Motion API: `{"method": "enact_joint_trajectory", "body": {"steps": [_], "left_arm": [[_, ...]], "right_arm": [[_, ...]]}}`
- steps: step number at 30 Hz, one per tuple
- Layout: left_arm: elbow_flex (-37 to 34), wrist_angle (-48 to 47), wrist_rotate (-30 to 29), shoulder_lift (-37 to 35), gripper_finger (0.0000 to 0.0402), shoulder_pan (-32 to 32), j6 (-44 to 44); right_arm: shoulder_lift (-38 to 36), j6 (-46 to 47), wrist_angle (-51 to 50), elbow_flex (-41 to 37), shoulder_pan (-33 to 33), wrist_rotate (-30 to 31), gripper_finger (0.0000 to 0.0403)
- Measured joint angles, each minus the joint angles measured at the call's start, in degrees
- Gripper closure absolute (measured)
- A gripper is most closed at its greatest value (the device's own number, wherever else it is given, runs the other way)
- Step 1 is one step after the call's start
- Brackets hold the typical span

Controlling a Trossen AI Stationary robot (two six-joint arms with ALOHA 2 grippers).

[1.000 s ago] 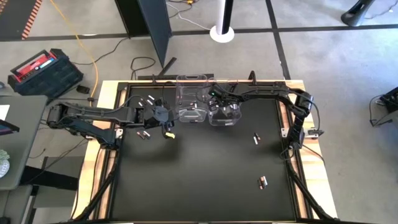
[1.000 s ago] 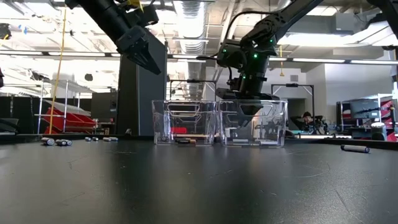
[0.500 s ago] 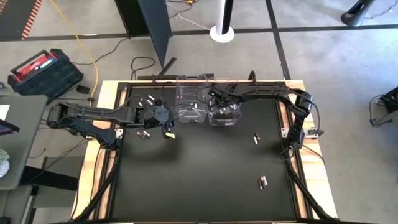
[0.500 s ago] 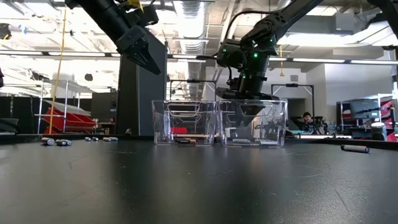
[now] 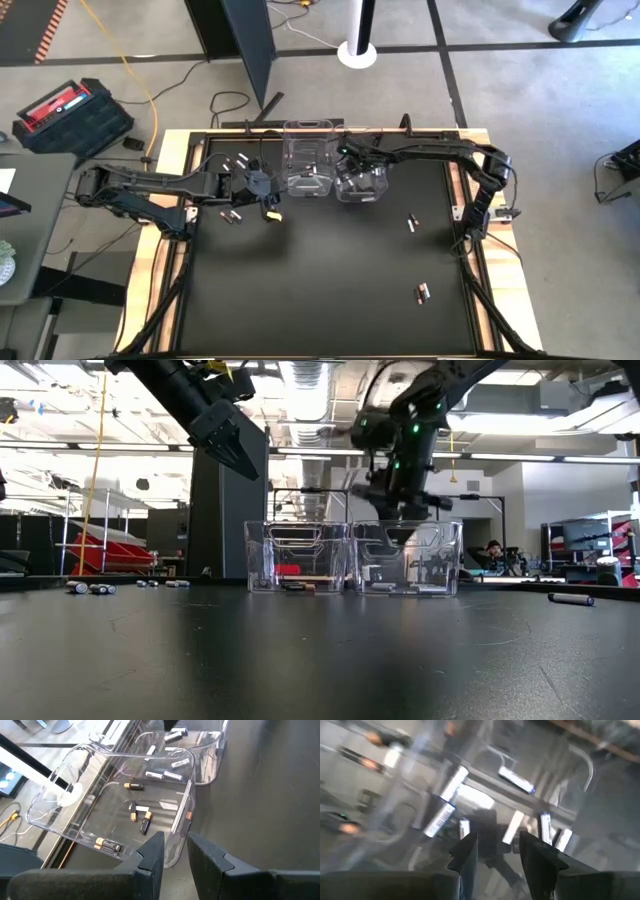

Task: Sort batteries
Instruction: Put the white battery into the right transparent bin

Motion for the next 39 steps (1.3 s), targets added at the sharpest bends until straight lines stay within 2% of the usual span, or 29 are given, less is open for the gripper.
{"method": "enact_joint_trajectory", "body": {"steps": [6, 13, 16, 20, 27, 33, 39], "left_arm": [[0.0, 0.1, 0.0, 0.0, 0.0319, 0.0, -0.1], [0.0, 0.2, 0.0, 0.0, 0.0319, 0.0, -0.1], [0.0, 0.2, 0.0, 0.0, 0.0319, 0.0, -0.1], [0.0, 0.2, 0.0, 0.0, 0.0319, 0.0, -0.1], [0.0, 0.2, 0.1, 0.0, 0.0319, 0.0, -2.1], [0.0, 0.2, 0.0, 0.0, 0.0319, 0.0, -3.5], [0.0, 0.2, 0.0, 0.0, 0.0319, 0.0, -3.6]], "right_arm": [[-7.8, -0.7, -0.2, 0.0, 0.7, 0.4, 0.0254], [-17.9, 0.3, -6.1, -0.3, 5.5, 8.6, 0.0261], [-22.5, 3.2, -8.5, -2.8, 8.9, 11.3, 0.0262], [-28.4, 11.4, -10.6, -8.7, 14.6, 13.5, 0.0262], [-36.2, 28.3, -10.9, -19.7, 25.8, 13.7, 0.0262], [-39.2, 41.6, -11.2, -26.8, 33.2, 13.7, 0.0262], [-39.7, 50.5, -12.7, -32.4, 36.7, 13.7, 0.0262]]}}
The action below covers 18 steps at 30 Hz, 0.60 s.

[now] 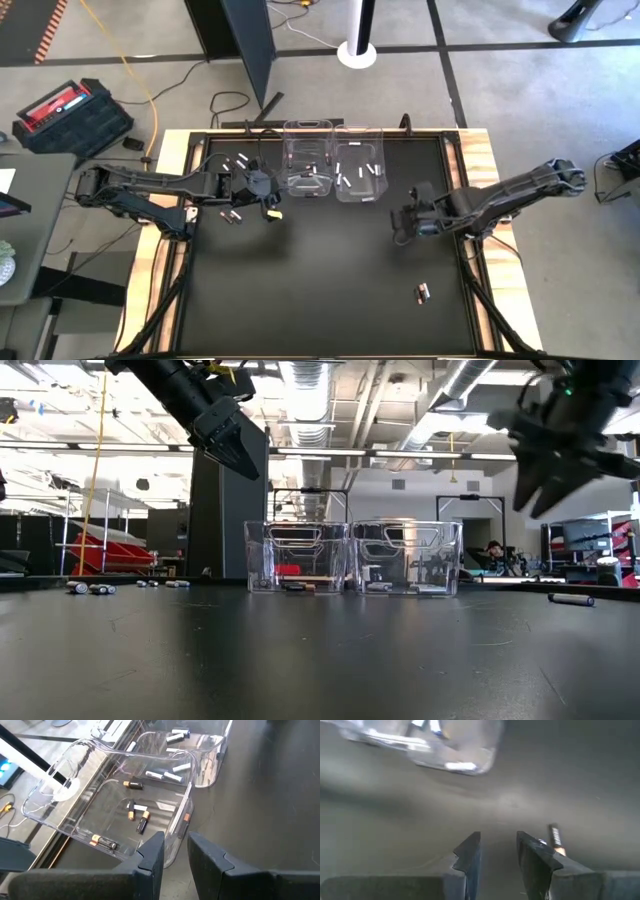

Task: Sort batteries
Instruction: Put the white battery into the right transparent bin

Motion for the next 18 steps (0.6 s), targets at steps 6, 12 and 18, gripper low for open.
{"method": "enact_joint_trajectory", "body": {"steps": [6, 12, 18], "left_arm": [[0.0, 0.0, 0.0, 0.0, 0.0319, 0.0, 0.0], [0.0, 0.0, 0.0, 0.0, 0.0319, 0.0, 0.0], [0.0, 0.0, 0.0, 0.0, 0.0319, 0.0, 0.0]], "right_arm": [[0.5, 4.0, 0.3, -4.7, 2.4, -0.7, 0.0262], [0.5, 8.0, 1.2, -10.0, 2.9, -4.5, 0.0262], [0.5, 7.5, 6.5, -13.5, 2.9, -6.2, 0.0262]]}}
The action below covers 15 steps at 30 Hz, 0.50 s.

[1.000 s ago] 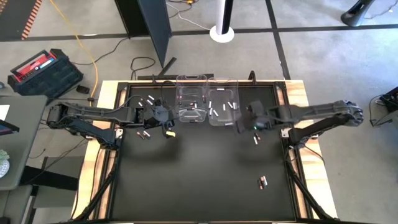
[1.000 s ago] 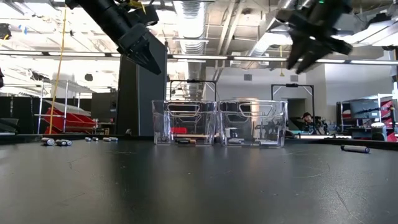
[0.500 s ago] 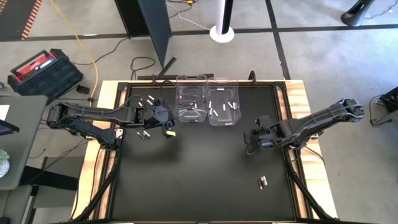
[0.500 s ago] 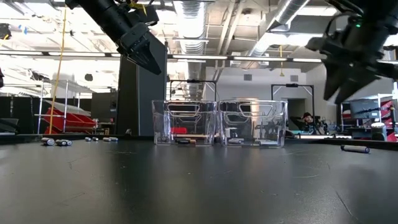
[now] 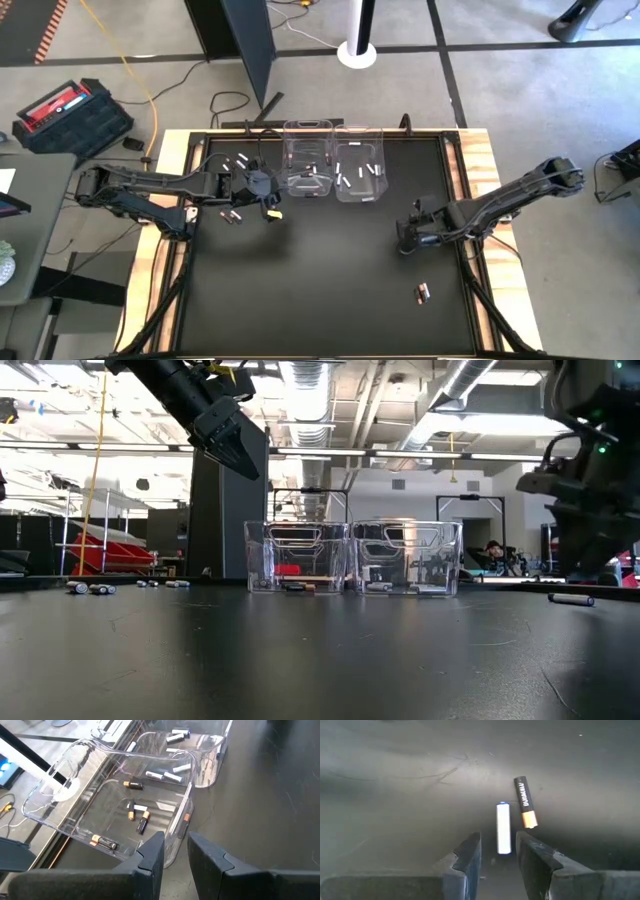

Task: Sort batteries
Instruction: Put the white battery into the right transparent bin

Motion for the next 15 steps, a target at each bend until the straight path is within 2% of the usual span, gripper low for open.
{"method": "enact_joint_trajectory", "body": {"steps": [15], "left_arm": [[0.0, 0.0, 0.0, 0.0, 0.0319, 0.0, 0.0]], "right_arm": [[0.0, -3.1, 2.0, -0.9, 0.0, -1.6, 0.0262]]}}
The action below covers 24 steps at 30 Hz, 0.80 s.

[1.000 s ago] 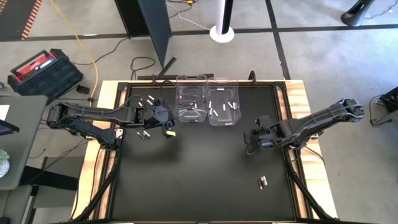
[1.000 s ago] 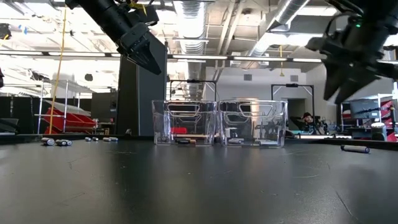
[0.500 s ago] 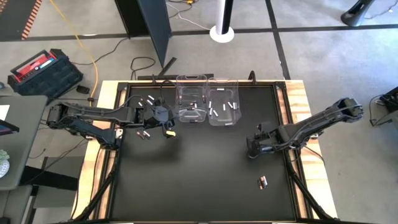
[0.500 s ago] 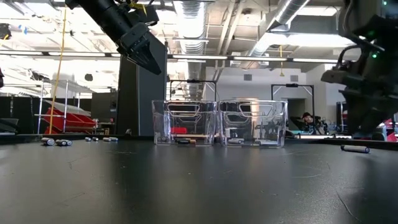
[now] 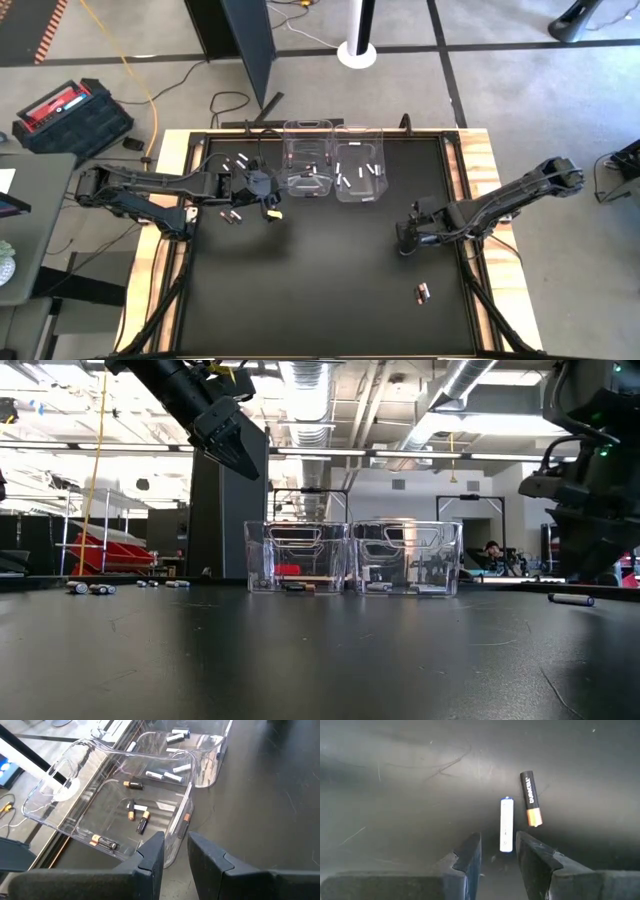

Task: Sort batteries
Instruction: Put the white battery into the right transparent bin

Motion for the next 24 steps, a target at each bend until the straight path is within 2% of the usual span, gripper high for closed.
{"method": "enact_joint_trajectory", "body": {"steps": [5, 18, 24], "left_arm": [[0.0, 0.0, 0.0, 0.0, 0.0319, 0.0, 0.0], [0.0, 0.0, 0.0, 0.0, 0.0319, 0.0, 0.0], [0.0, 0.1, 0.0, 0.0, 0.0319, 0.0, 0.0]], "right_arm": [[1.1, 1.8, -0.1, 0.0, 1.0, -0.1, 0.0265], [14.0, 2.0, 5.2, 0.3, 3.0, 0.1, 0.0276], [14.6, 2.0, 6.1, 0.3, 2.8, 1.4, 0.0276]]}}
